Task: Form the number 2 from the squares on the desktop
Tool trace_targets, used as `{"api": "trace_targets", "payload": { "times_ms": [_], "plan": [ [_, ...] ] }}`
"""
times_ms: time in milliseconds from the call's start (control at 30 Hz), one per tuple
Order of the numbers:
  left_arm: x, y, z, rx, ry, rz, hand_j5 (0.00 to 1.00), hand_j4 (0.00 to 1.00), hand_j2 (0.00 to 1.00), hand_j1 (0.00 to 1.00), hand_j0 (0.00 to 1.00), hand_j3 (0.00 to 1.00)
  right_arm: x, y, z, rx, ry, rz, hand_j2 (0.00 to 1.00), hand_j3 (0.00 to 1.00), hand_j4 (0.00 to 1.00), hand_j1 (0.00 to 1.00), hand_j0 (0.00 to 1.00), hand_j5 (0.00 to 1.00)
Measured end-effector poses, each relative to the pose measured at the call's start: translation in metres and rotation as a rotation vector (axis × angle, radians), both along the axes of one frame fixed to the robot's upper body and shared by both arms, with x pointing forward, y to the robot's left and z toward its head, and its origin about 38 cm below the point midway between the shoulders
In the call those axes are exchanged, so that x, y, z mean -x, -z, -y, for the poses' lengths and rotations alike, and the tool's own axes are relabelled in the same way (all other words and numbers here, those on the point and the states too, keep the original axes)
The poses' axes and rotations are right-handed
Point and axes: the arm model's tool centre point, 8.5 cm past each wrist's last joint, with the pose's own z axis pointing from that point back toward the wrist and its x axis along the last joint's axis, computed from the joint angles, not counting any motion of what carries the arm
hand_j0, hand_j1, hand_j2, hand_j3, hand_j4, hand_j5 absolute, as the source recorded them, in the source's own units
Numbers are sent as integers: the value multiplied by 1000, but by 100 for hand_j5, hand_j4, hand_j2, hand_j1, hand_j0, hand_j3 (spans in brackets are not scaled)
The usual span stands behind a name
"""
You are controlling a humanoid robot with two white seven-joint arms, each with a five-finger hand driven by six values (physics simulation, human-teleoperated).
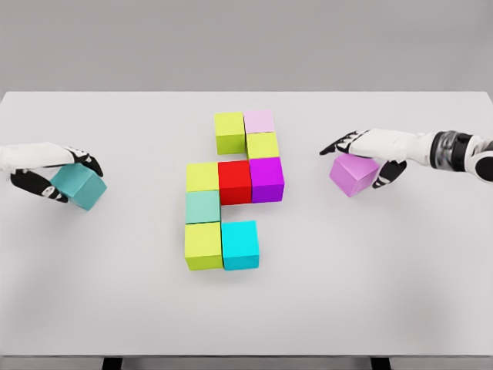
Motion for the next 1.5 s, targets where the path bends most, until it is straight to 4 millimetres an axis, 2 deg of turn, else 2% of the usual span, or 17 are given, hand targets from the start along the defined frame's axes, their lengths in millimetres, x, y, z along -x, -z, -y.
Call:
{"api": "trace_targets", "payload": {
  "times_ms": [100,267,467,633,767,800,933,1200,1300,1500],
  "plan": [
    [-11,-1,21,26,22,11,48,48,48,48,48,48,-2,0,-4,7,-10,1,100,100,100,100,100,100],
    [-34,-4,48,31,-46,7,48,48,48,48,48,48,-3,3,-6,16,-12,-6,100,100,100,100,100,100],
    [-51,-2,69,25,-126,-12,47,47,47,47,47,47,-4,8,-1,29,1,-18,100,100,100,100,100,100],
    [-66,-14,83,25,-181,-4,47,47,47,47,47,47,-6,5,-2,29,3,-13,100,100,100,100,100,100],
    [-74,-16,97,28,-220,-14,47,47,47,47,47,47,-6,6,-4,26,-11,-12,100,100,100,100,100,100],
    [-79,-24,101,31,-225,0,47,47,47,47,47,47,-6,6,-4,26,-13,-12,99,99,99,99,99,99],
    [-87,-26,116,42,-267,-11,47,47,47,47,47,47,-6,5,-5,22,-18,-9,82,82,82,82,82,82],
    [-112,-32,147,123,-318,4,47,47,47,47,47,47,-5,4,-6,17,-29,-8,81,81,81,81,81,81],
    [-120,-30,161,148,-324,-3,47,47,47,47,47,47,-5,4,-6,16,-33,-6,72,72,72,72,72,72],
    [-125,-24,184,178,-341,-9,47,47,47,47,47,47,-5,2,-8,13,-42,0,68,68,68,68,68,68]
  ]
}}
